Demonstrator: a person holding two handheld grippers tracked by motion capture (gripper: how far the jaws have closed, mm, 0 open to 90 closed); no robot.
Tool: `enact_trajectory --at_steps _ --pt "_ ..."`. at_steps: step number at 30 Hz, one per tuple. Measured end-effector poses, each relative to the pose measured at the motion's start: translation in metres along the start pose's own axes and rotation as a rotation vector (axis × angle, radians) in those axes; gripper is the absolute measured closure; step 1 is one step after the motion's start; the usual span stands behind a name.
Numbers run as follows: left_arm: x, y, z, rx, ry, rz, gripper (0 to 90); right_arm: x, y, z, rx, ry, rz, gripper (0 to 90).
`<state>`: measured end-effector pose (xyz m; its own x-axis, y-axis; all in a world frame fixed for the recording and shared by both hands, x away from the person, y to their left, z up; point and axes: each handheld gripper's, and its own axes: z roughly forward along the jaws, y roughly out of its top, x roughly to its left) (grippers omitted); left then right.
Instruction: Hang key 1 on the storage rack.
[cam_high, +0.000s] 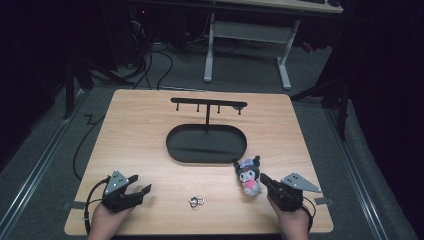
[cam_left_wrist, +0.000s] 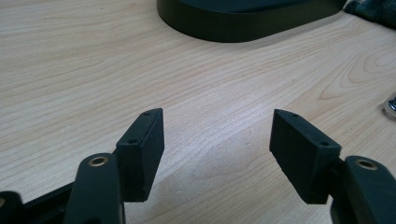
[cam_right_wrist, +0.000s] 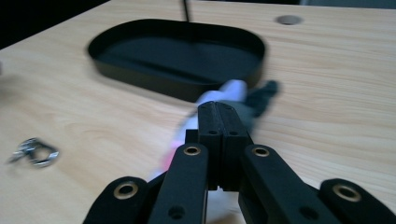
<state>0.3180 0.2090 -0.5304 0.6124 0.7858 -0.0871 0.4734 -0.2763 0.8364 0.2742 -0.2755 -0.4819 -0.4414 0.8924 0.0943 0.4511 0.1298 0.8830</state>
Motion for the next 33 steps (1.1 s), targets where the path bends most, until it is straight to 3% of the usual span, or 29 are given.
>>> enact_trajectory --at_steps 4,5,6,8,11,14,18,25,29,33 --pt "-0.001 0.000 0.001 0.006 -0.004 0.004 36.0 0.026 -0.003 0.014 0.060 0.056 -0.057 90.0" --pt "-0.001 0.000 0.001 0.005 -0.005 0.004 36.0 0.026 -0.003 0.014 0.060 0.056 -0.057 90.0" --pt "-0.002 0.000 0.001 0.004 -0.008 0.005 36.0 0.036 -0.006 0.024 0.102 0.081 -0.088 90.0" --pt "-0.002 -0.001 0.001 0.004 -0.008 0.007 36.0 0.044 -0.010 0.032 0.143 0.088 -0.132 90.0" --pt "-0.003 -0.001 0.000 0.003 -0.010 0.008 36.0 0.048 -0.014 0.040 0.188 0.089 -0.139 90.0" --pt "-0.002 -0.001 0.000 0.007 -0.011 0.010 36.0 0.047 -0.016 0.043 0.203 0.073 -0.145 90.0" --pt "-0.002 -0.001 0.000 0.008 -0.016 0.012 36.1 0.034 -0.020 0.042 0.224 0.038 -0.112 90.0" --pt "-0.003 0.000 -0.001 -0.005 -0.025 0.021 36.0 0.012 -0.020 0.031 0.201 -0.020 -0.045 90.0" --pt "-0.004 0.000 0.000 -0.006 -0.028 0.022 36.0 0.003 -0.020 0.027 0.193 -0.027 -0.014 89.8" --pt "-0.005 0.000 0.000 -0.011 -0.028 0.024 36.0 -0.002 -0.016 0.021 0.161 0.009 0.015 87.6"
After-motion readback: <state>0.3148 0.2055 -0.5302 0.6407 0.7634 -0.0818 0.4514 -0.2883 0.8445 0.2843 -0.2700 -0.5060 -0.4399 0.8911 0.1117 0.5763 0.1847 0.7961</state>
